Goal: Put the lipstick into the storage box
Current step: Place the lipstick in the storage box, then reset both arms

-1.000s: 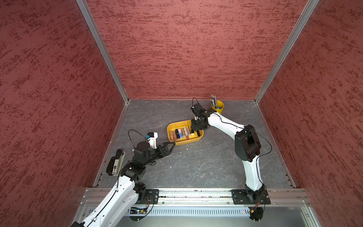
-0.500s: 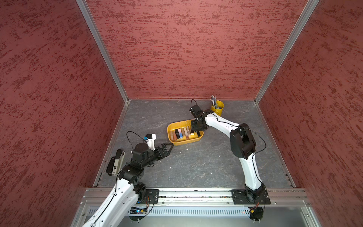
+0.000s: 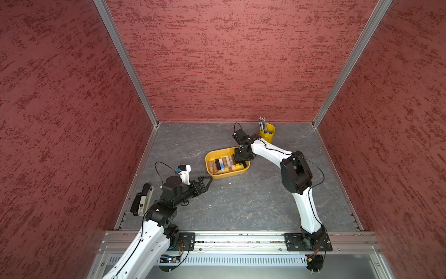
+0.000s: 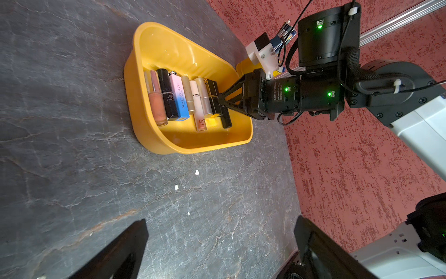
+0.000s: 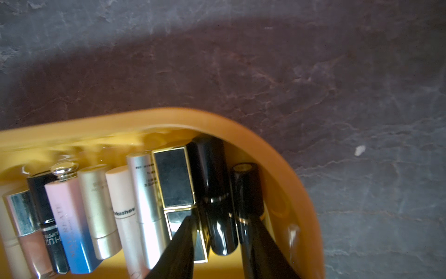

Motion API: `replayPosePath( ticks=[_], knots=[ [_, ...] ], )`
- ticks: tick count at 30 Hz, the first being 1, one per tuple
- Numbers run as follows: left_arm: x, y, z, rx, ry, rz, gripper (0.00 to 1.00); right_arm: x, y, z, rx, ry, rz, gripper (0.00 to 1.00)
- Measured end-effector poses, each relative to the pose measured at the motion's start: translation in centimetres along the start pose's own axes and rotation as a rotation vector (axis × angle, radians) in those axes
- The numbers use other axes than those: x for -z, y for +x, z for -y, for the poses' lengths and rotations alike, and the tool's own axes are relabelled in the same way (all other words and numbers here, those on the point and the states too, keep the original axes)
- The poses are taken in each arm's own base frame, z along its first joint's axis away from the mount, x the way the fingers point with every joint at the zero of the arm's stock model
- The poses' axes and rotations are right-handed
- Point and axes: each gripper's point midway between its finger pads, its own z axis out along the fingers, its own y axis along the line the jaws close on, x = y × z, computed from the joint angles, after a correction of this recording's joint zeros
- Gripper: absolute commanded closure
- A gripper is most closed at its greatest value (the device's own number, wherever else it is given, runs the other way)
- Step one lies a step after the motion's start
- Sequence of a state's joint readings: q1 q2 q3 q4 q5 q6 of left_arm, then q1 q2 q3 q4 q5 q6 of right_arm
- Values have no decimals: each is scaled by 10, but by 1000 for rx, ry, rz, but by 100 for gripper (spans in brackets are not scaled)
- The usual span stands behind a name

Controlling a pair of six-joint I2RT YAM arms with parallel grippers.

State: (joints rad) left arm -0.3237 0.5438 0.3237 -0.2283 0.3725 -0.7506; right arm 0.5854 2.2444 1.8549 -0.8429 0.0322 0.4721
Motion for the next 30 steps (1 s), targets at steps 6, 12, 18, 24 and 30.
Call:
replayPosePath(
  ticks=[6, 12, 18, 24, 30],
  knots=[
    [0, -1, 0, 1, -1, 2, 0, 0, 0, 0, 0, -2, 0, 60],
    [0, -1, -1, 2, -2, 4, 0, 1, 0, -3, -1, -18, -1, 59],
    [1, -4, -3, 5, -11, 15, 0, 26, 0, -13, 0, -104, 43, 55],
    [0, -5, -5, 7, -20, 20, 0, 96, -4, -37, 43, -331, 198, 45],
    [-1, -4, -6, 10, -26, 17, 0, 151, -2, -54, 168, -512, 371, 38]
  ],
)
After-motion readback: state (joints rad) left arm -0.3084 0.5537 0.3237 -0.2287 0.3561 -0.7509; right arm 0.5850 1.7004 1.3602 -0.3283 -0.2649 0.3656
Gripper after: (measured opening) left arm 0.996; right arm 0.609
